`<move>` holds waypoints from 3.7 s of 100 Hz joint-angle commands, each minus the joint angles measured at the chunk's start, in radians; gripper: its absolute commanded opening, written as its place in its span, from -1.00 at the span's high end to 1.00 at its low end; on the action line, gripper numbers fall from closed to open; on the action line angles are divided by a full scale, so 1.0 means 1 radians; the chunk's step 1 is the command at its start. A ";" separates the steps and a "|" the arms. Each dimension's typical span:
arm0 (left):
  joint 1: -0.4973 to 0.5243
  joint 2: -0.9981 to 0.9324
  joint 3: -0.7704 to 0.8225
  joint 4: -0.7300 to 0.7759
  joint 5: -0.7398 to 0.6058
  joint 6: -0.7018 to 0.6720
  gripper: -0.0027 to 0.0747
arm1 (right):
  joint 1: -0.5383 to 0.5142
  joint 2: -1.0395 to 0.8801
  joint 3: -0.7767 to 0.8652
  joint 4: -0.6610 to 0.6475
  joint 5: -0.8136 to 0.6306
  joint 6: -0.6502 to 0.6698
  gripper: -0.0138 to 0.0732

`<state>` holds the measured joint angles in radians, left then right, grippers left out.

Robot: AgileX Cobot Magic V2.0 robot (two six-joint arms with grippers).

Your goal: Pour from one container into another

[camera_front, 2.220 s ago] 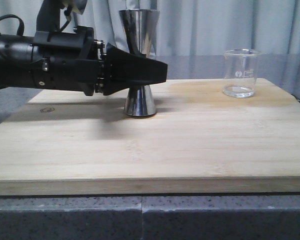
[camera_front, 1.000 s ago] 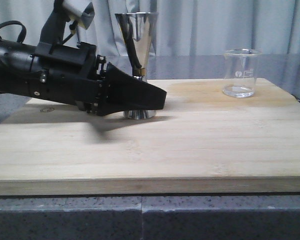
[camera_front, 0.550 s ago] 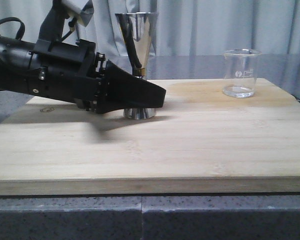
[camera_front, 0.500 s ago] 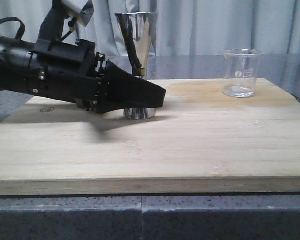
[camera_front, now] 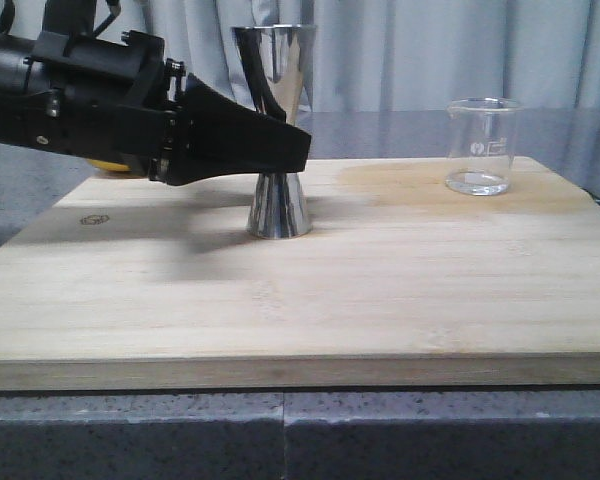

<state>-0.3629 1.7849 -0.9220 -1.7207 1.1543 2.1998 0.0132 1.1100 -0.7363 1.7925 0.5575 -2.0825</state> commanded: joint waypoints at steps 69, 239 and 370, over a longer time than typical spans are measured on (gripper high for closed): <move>0.045 -0.129 -0.013 0.065 0.114 -0.105 -0.10 | -0.003 -0.014 -0.033 0.064 0.039 0.000 -0.52; 0.398 -0.979 -0.043 0.251 -0.817 -0.737 -0.03 | -0.003 -0.253 -0.277 0.064 -0.690 0.017 -0.51; 0.398 -1.809 0.838 0.237 -1.002 -0.810 0.98 | -0.003 -1.133 0.547 0.064 -0.696 -0.036 0.85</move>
<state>0.0354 -0.0063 -0.0669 -1.4735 0.1801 1.3941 0.0132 -0.0106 -0.1789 1.8442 -0.1606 -2.1163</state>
